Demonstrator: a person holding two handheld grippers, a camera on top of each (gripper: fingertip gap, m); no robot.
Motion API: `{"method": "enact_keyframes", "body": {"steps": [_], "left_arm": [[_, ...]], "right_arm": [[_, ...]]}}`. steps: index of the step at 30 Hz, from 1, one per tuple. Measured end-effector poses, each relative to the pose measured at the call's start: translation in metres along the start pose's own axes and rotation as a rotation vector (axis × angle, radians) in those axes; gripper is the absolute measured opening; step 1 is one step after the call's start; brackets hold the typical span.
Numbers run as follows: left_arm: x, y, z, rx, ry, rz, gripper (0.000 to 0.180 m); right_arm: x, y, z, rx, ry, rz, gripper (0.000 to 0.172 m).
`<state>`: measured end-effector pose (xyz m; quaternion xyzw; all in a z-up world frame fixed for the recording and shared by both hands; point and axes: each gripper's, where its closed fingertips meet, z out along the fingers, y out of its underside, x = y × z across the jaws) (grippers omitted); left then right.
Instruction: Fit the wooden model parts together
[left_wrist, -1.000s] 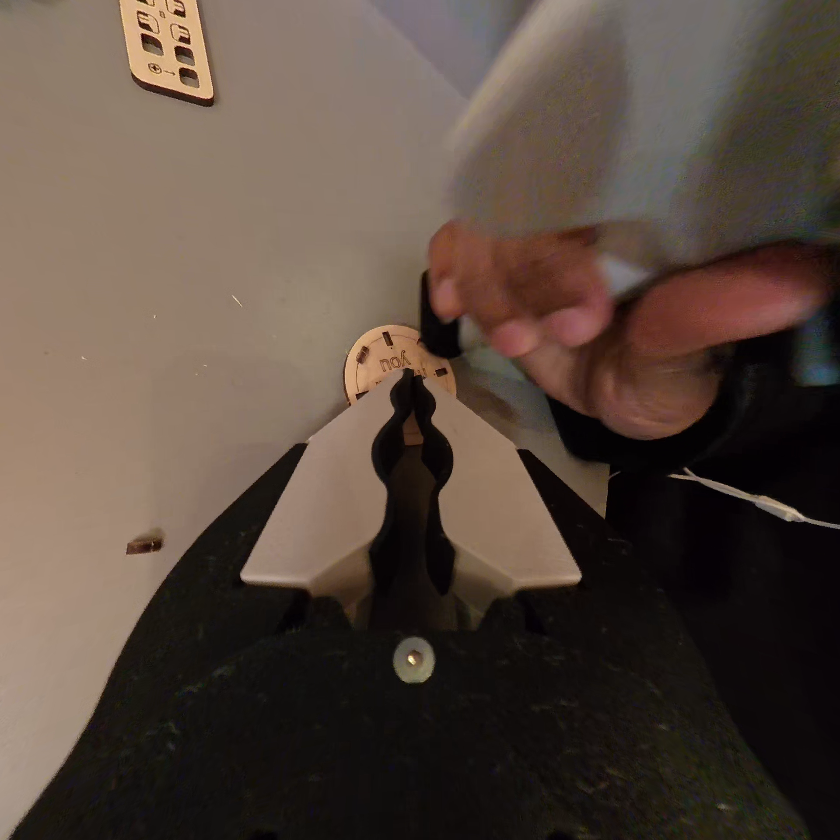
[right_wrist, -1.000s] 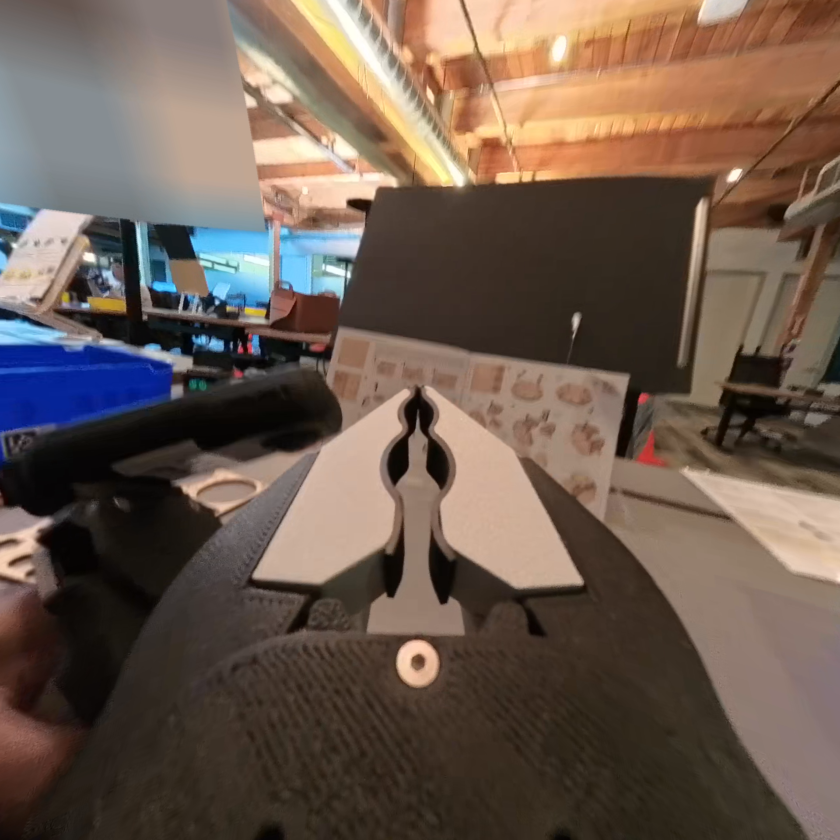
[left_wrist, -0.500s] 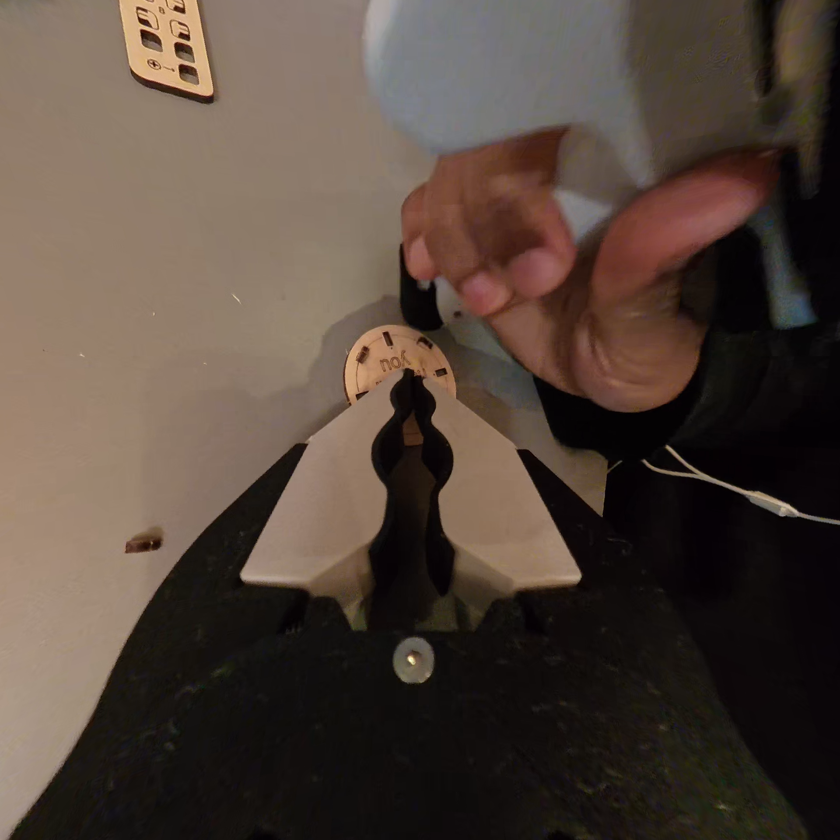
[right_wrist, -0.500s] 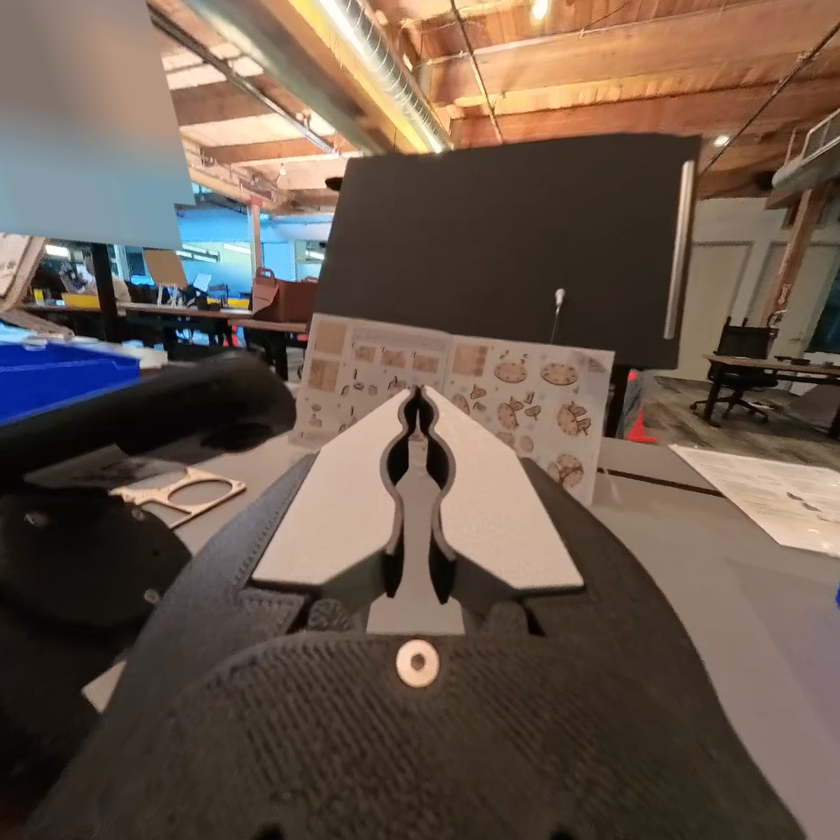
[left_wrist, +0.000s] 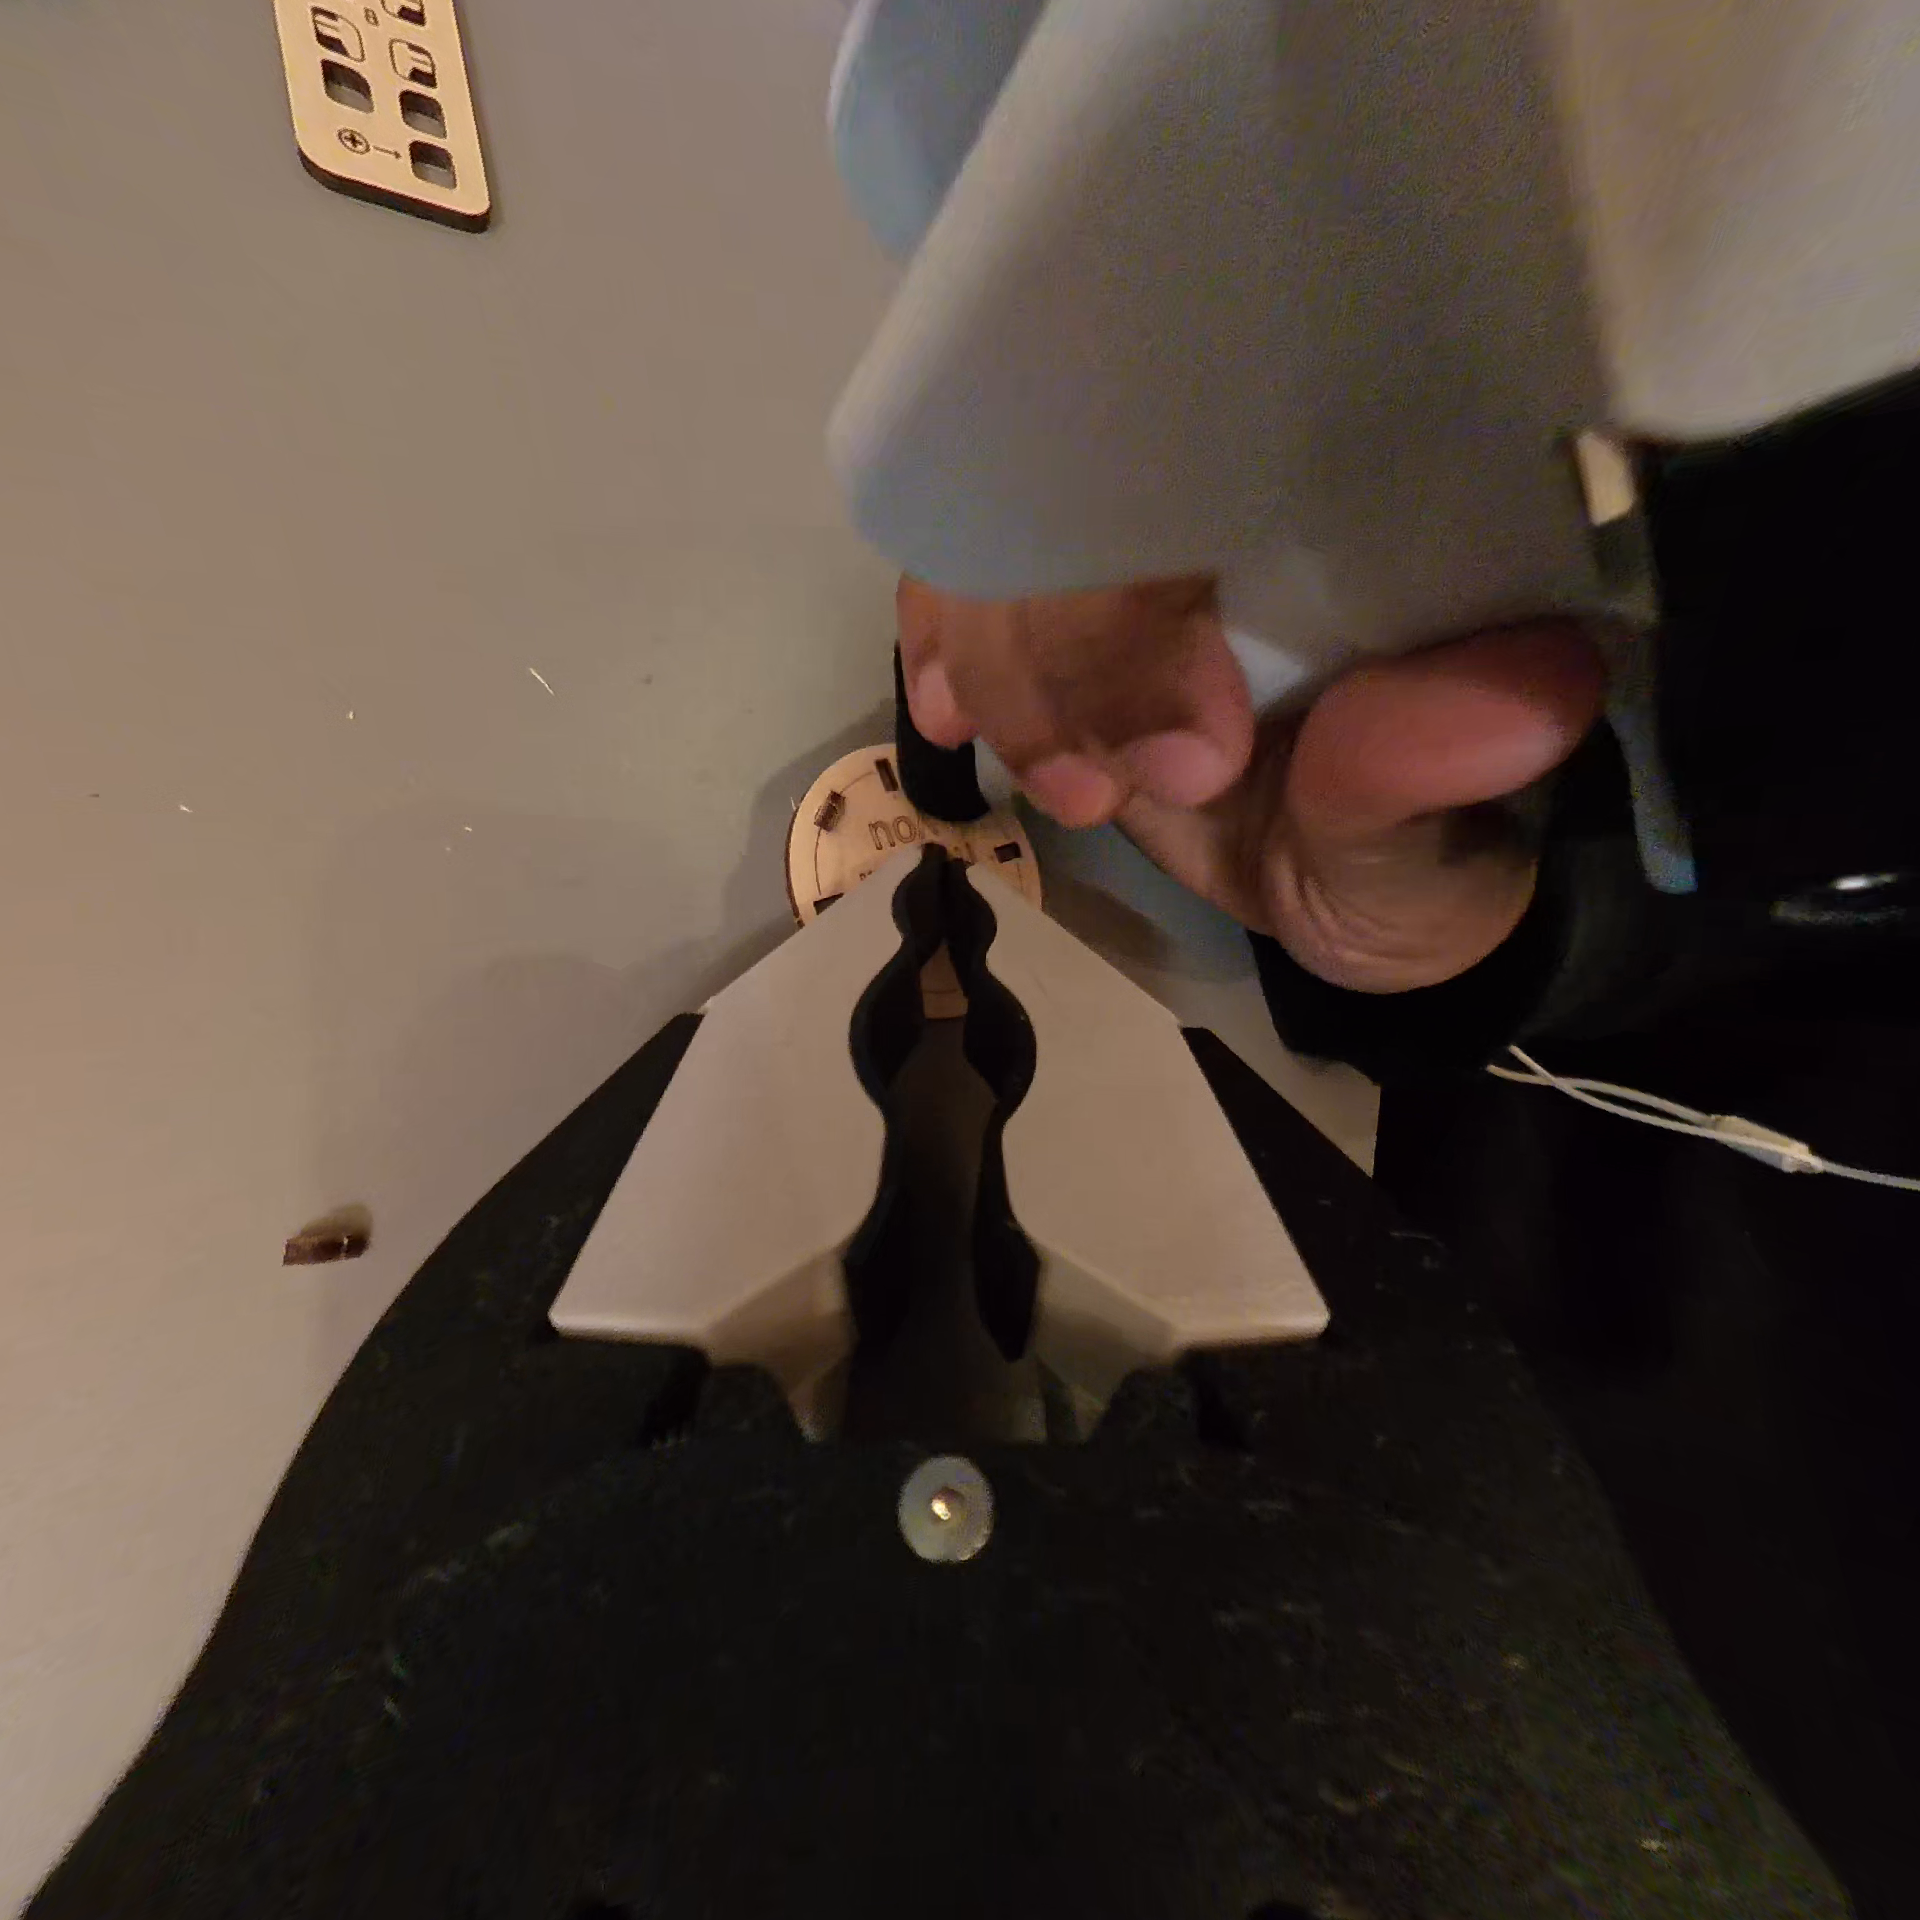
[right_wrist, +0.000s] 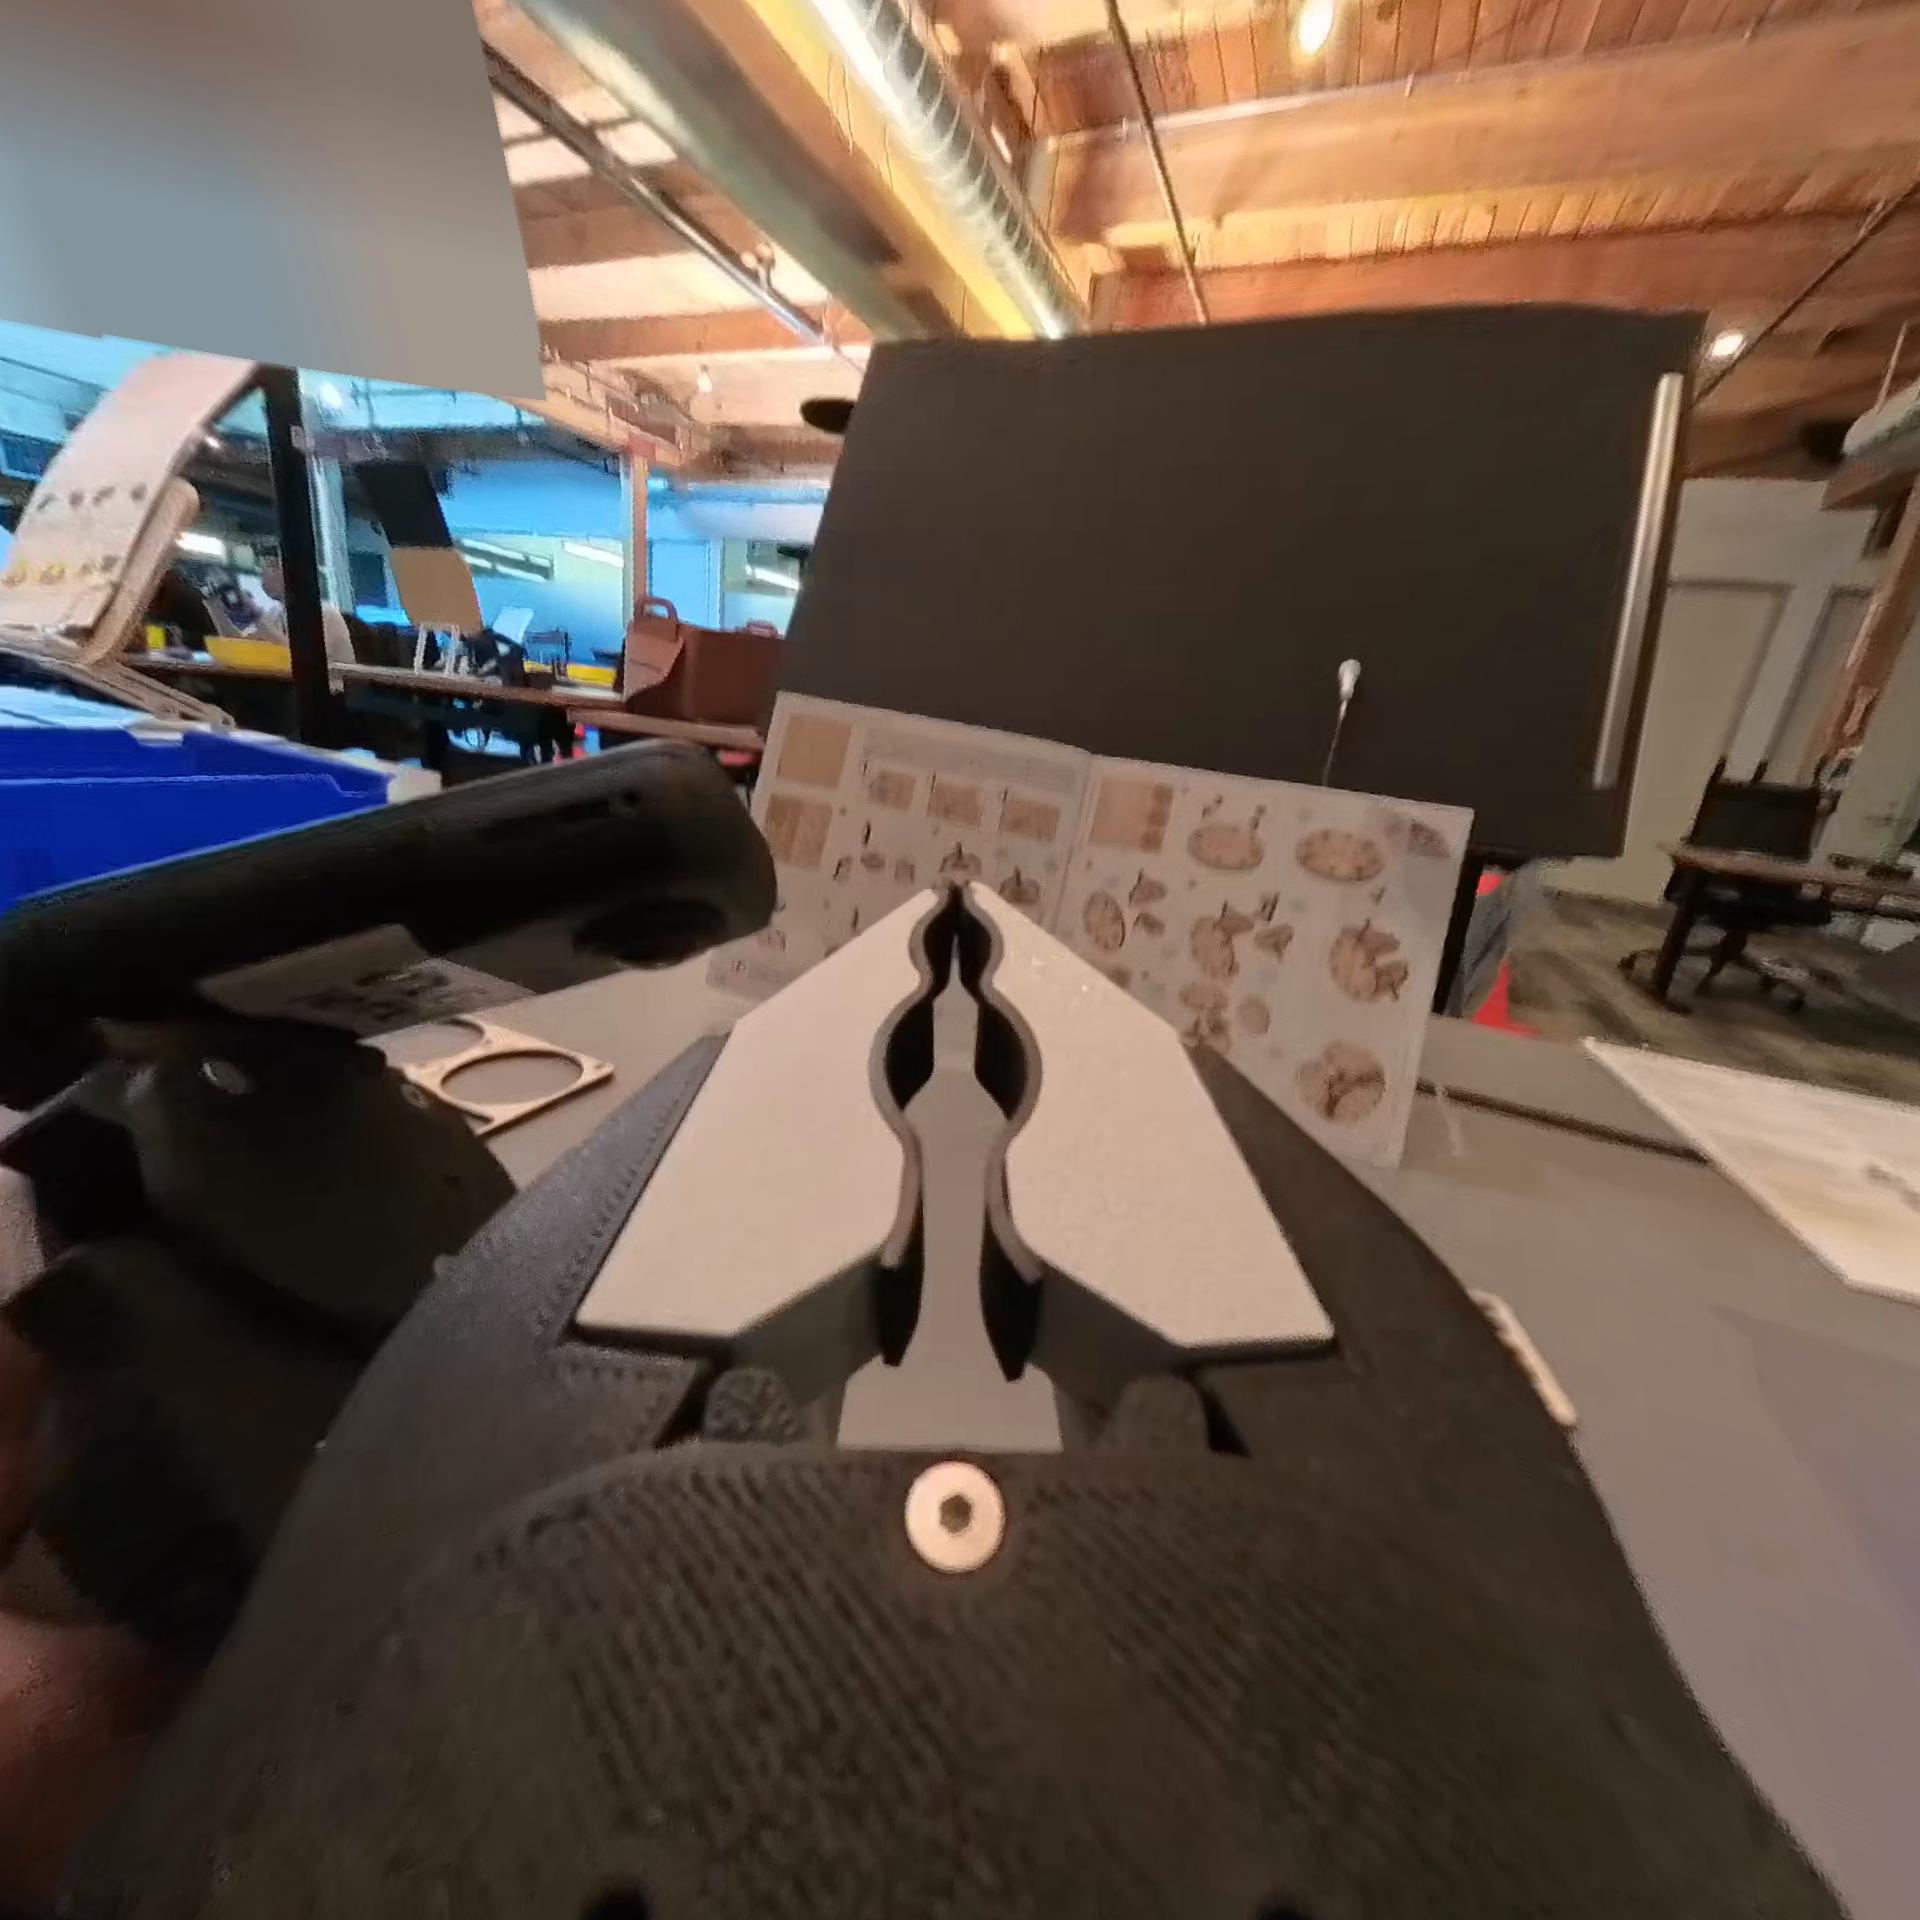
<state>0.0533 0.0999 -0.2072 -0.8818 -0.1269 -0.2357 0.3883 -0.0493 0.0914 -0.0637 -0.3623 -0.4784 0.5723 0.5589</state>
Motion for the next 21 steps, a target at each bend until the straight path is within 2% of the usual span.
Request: {"method": "enact_keyframes", "body": {"steps": [4, 5, 7, 12, 15, 19, 21], "left_arm": [[0.000, 0.000, 0.000, 0.000, 0.001, -0.002, 0.000], [0.000, 0.000, 0.000, 0.000, 0.001, -0.003, 0.000], [0.000, 0.000, 0.000, 0.000, 0.003, -0.004, 0.000], [0.000, 0.000, 0.000, 0.001, 0.007, -0.009, 0.000], [0.000, 0.000, 0.000, 0.001, 0.009, -0.011, 0.000], [0.000, 0.000, 0.000, 0.001, 0.012, -0.015, 0.000], [0.000, 0.000, 0.000, 0.002, 0.013, -0.017, 0.000]], "right_arm": [[0.005, -0.023, -0.001, 0.071, 0.022, -0.020, 0.000], [0.003, -0.022, -0.001, 0.066, 0.016, -0.023, 0.000], [-0.001, 0.001, -0.001, -0.009, -0.001, -0.004, 0.000], [0.000, -0.020, -0.002, 0.050, -0.003, -0.040, 0.000], [0.000, 0.002, -0.002, -0.018, -0.011, -0.016, 0.000], [0.006, -0.024, -0.004, 0.075, 0.025, -0.025, 0.000], [-0.002, -0.011, -0.003, 0.030, 0.005, -0.017, 0.000]]}}
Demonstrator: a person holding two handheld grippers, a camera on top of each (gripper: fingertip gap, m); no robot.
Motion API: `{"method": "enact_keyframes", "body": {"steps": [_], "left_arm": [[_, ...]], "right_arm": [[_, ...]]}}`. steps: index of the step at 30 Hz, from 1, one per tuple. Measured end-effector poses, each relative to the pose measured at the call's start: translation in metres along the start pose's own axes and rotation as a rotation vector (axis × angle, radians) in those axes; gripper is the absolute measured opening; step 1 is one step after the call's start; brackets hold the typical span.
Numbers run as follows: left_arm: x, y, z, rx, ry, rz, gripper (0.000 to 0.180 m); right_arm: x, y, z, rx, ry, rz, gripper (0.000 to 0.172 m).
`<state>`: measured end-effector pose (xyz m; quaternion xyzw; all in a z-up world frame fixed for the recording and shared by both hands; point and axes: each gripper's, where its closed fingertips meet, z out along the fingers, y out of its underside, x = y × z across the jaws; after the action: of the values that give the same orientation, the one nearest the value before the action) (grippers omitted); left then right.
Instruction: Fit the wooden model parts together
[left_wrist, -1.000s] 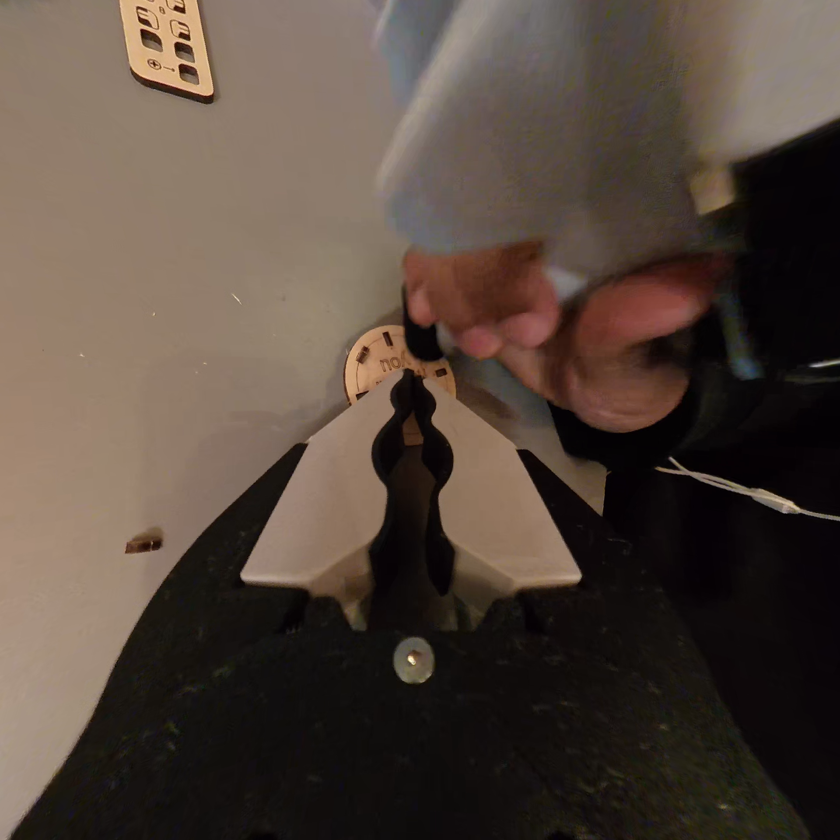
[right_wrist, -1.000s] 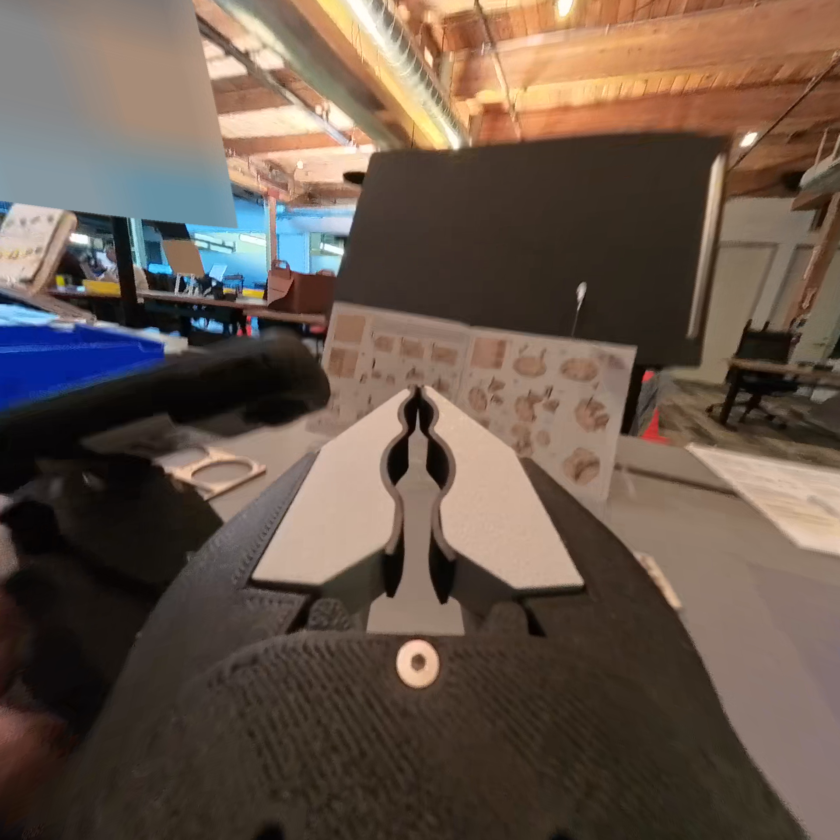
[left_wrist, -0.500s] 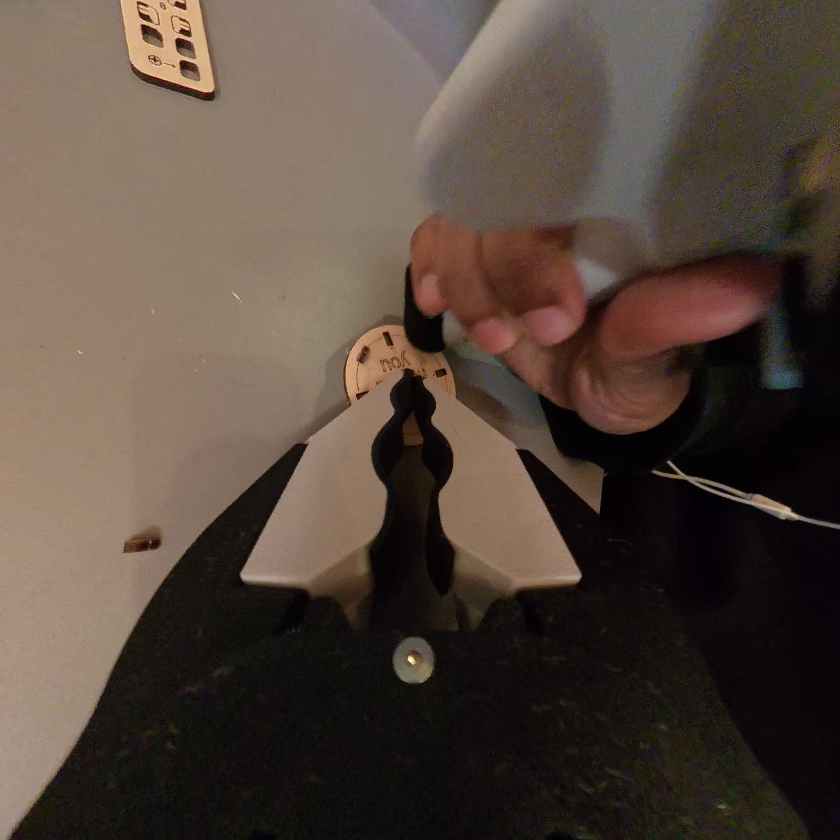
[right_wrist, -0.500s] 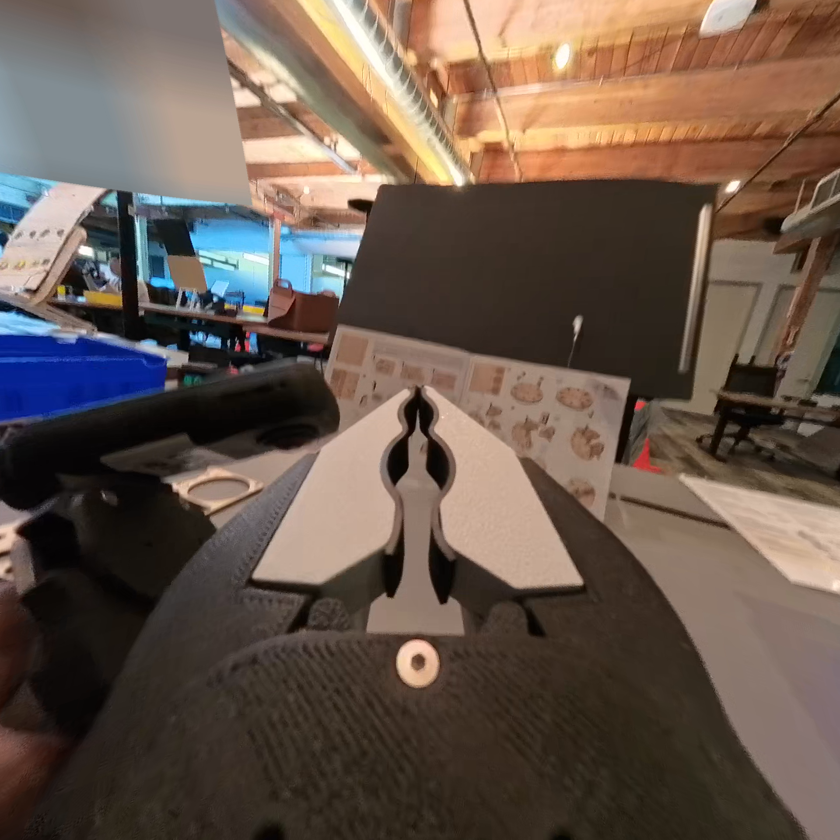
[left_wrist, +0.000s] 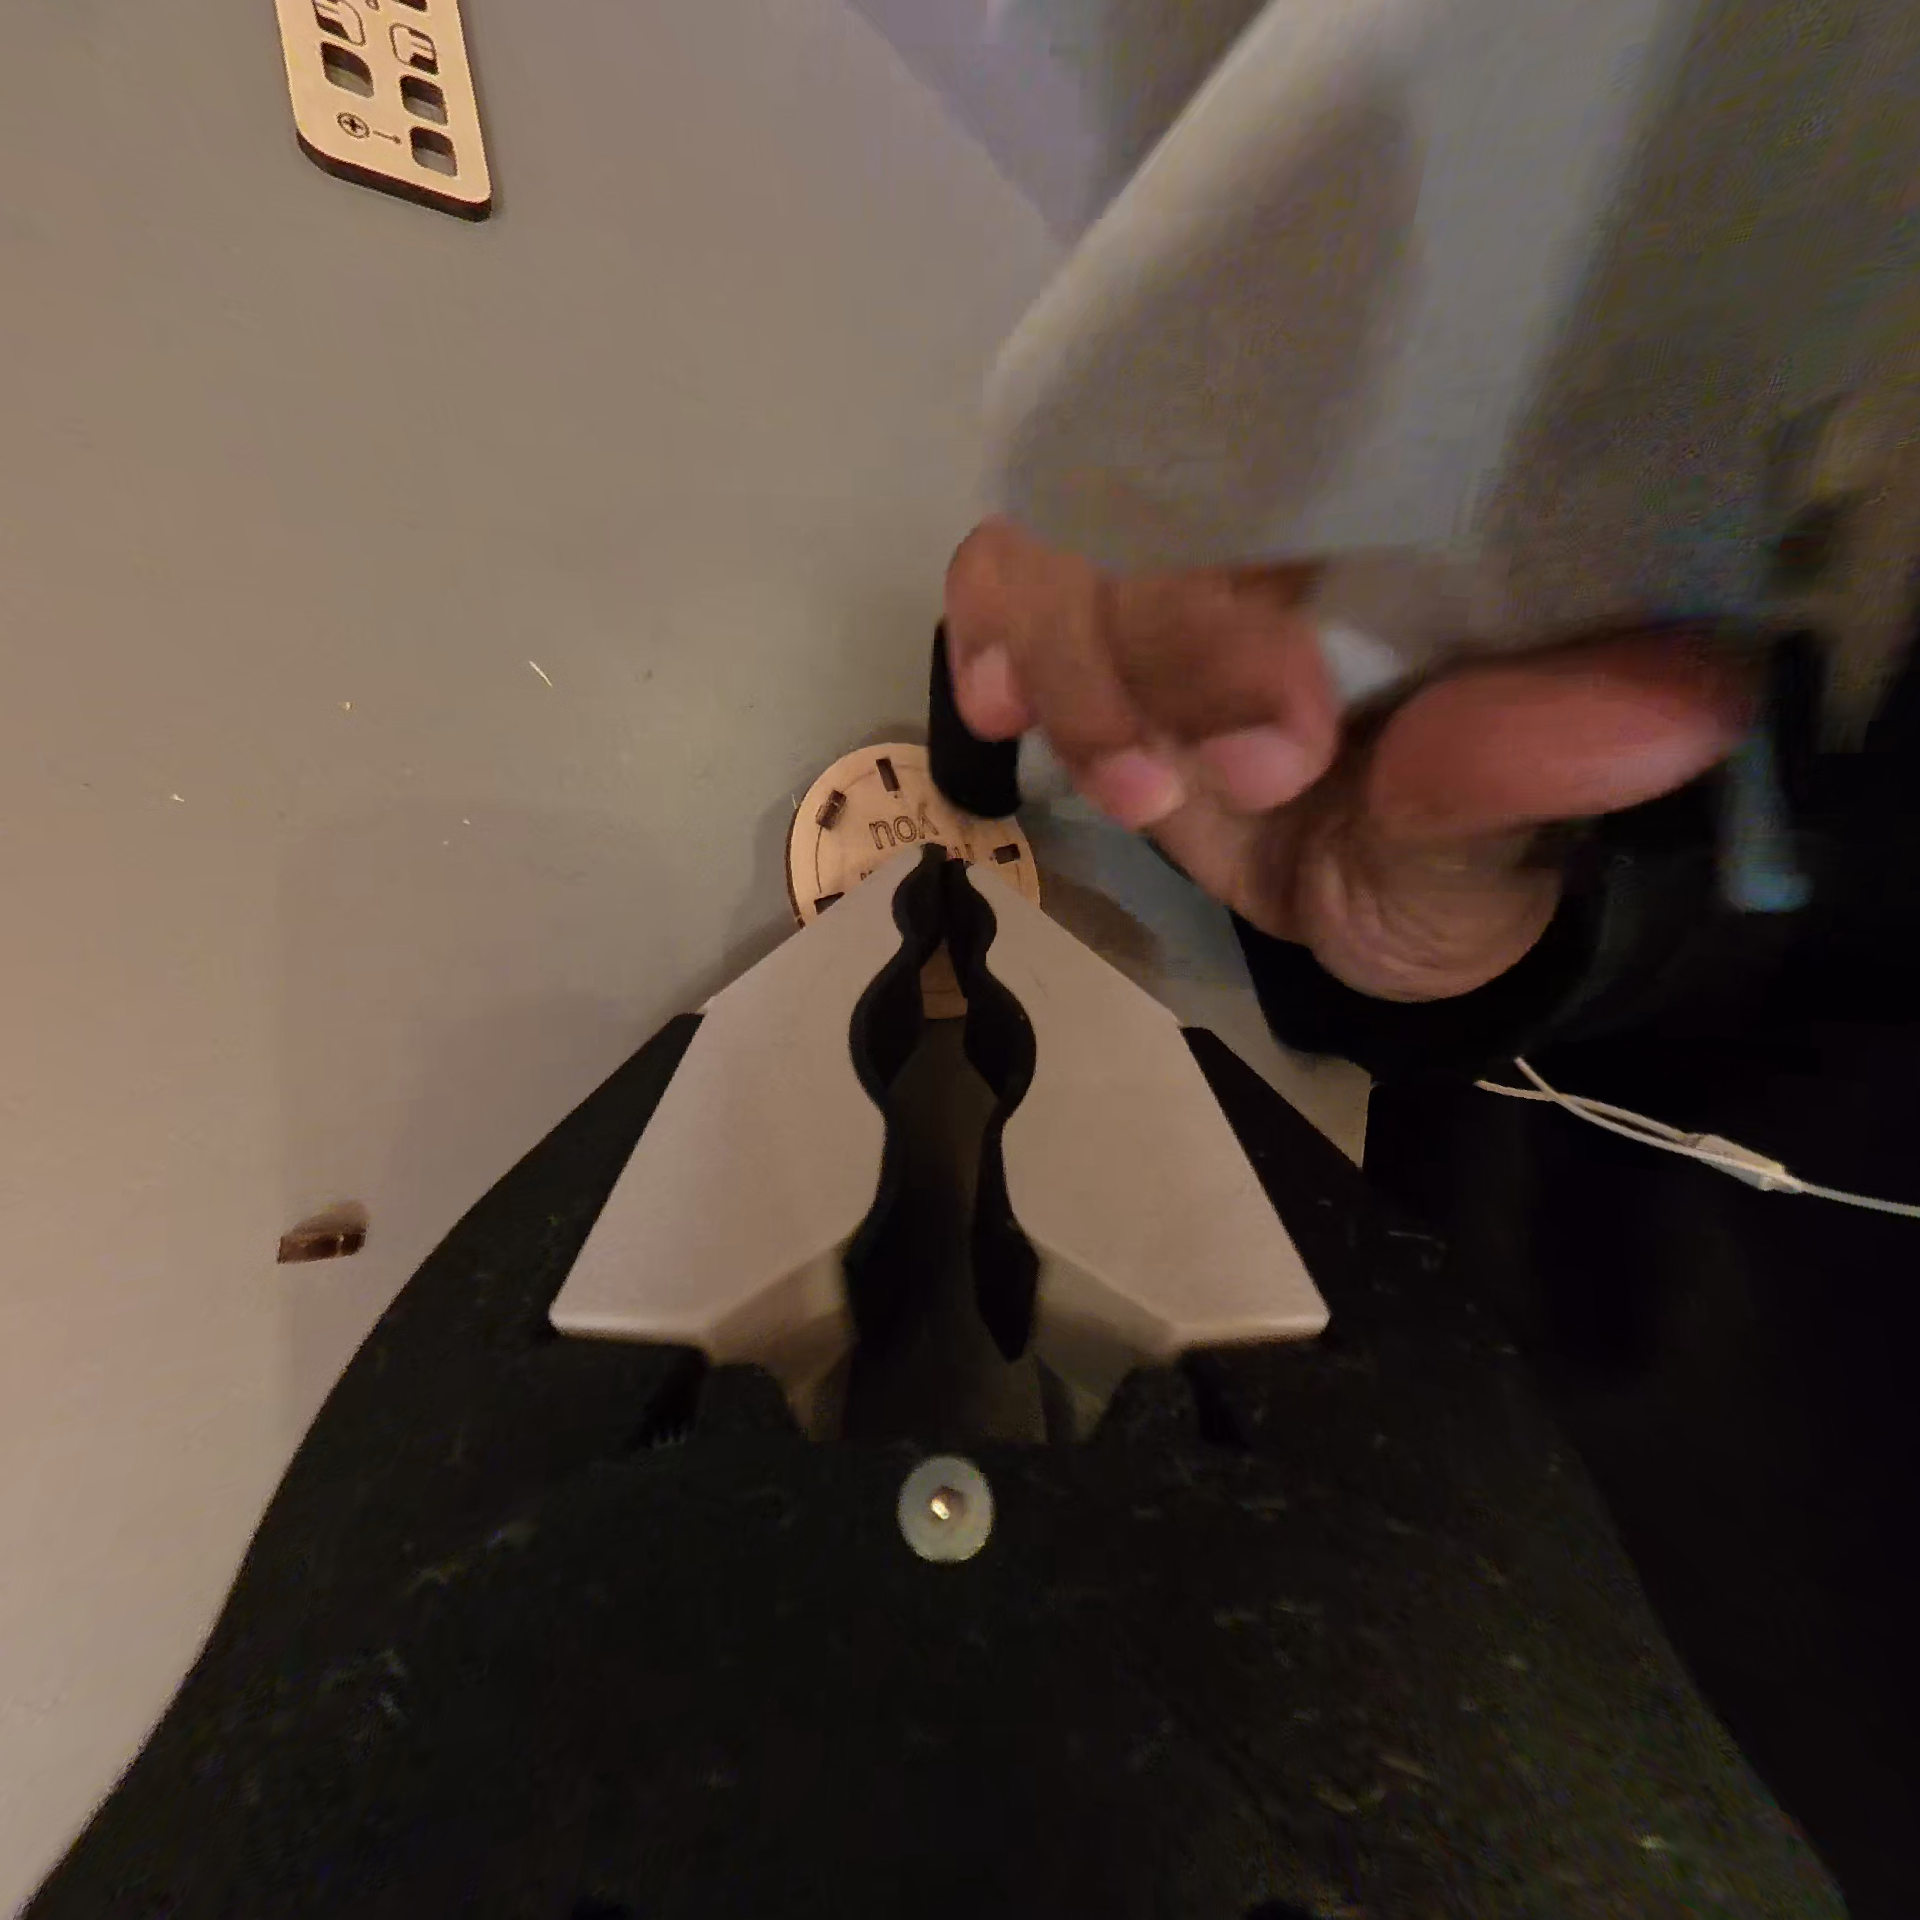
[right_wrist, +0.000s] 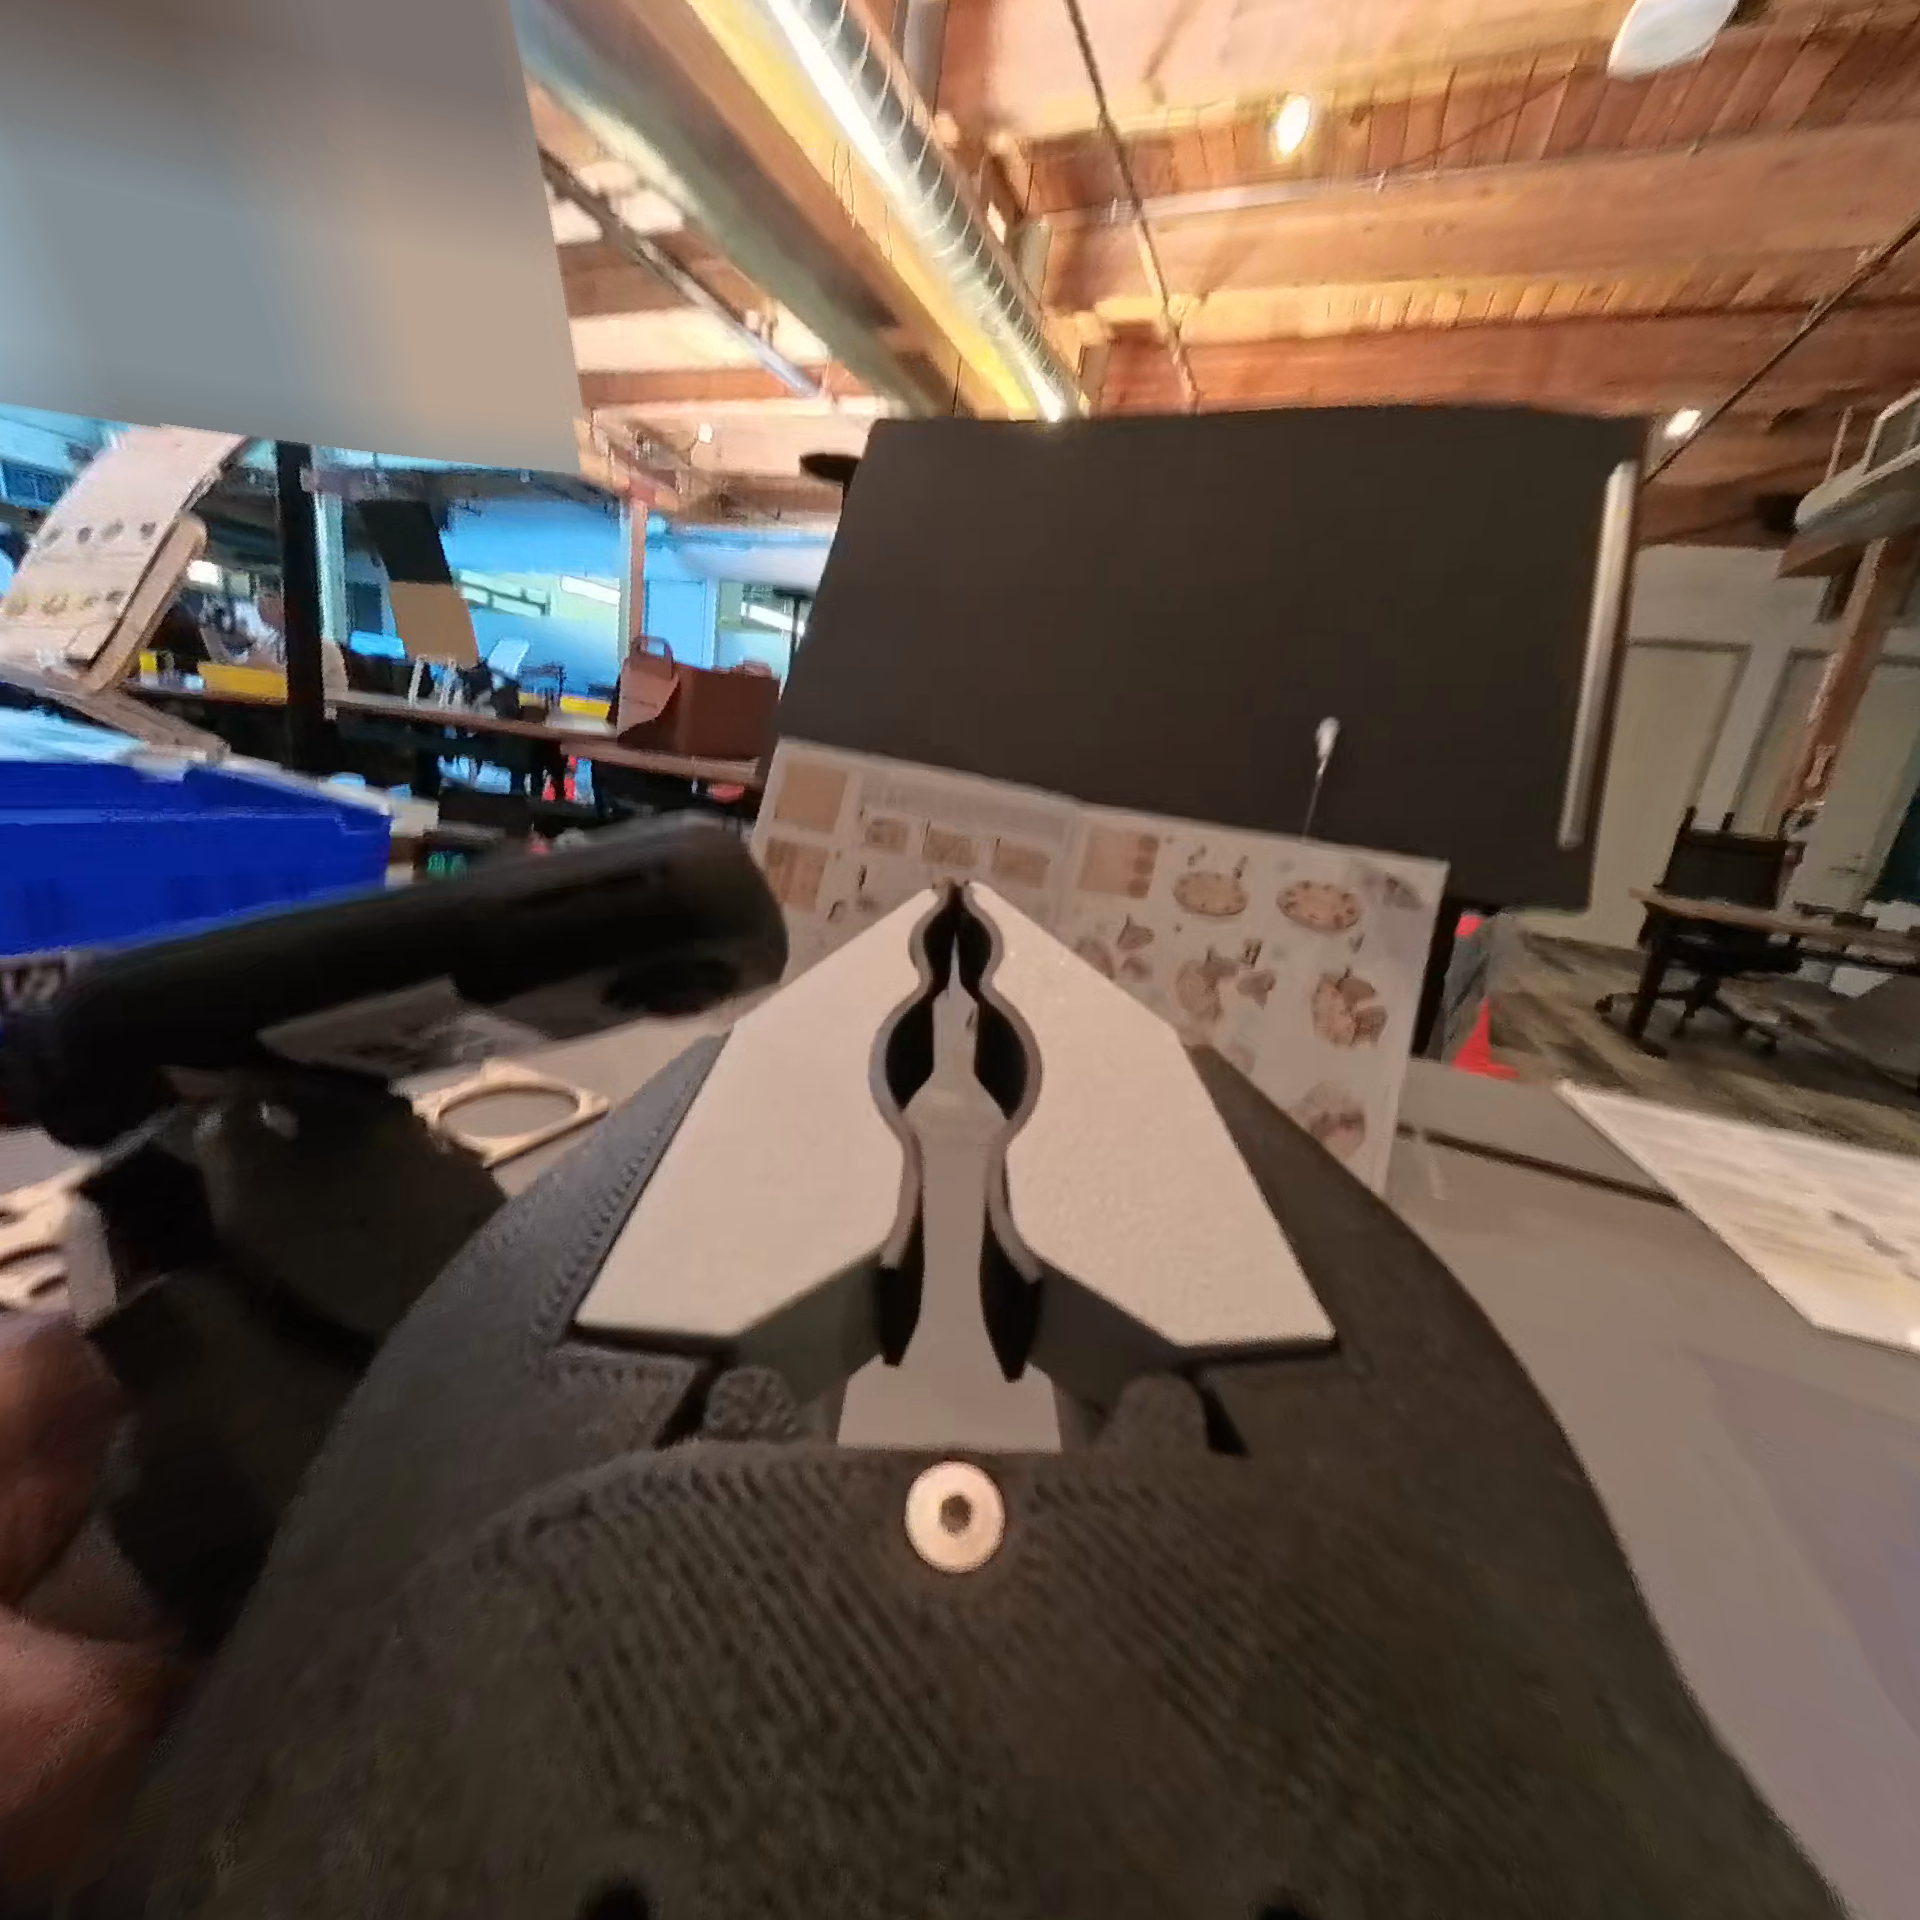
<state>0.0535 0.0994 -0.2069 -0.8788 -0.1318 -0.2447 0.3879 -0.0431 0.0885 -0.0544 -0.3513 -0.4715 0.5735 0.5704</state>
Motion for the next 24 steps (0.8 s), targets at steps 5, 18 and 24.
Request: {"method": "enact_keyframes", "body": {"steps": [5, 18, 24], "left_arm": [[0.000, 0.000, 0.000, 0.001, -0.002, 0.001, 0.000], [0.000, 0.000, 0.000, 0.002, 0.001, -0.005, 0.000], [0.000, 0.000, 0.000, 0.002, 0.002, -0.007, 0.000]], "right_arm": [[0.010, -0.011, 0.000, 0.021, 0.040, 0.021, 0.000], [0.009, 0.011, -0.001, -0.045, 0.064, 0.015, 0.000], [0.017, -0.010, 0.001, 0.025, 0.073, 0.043, 0.000]]}}
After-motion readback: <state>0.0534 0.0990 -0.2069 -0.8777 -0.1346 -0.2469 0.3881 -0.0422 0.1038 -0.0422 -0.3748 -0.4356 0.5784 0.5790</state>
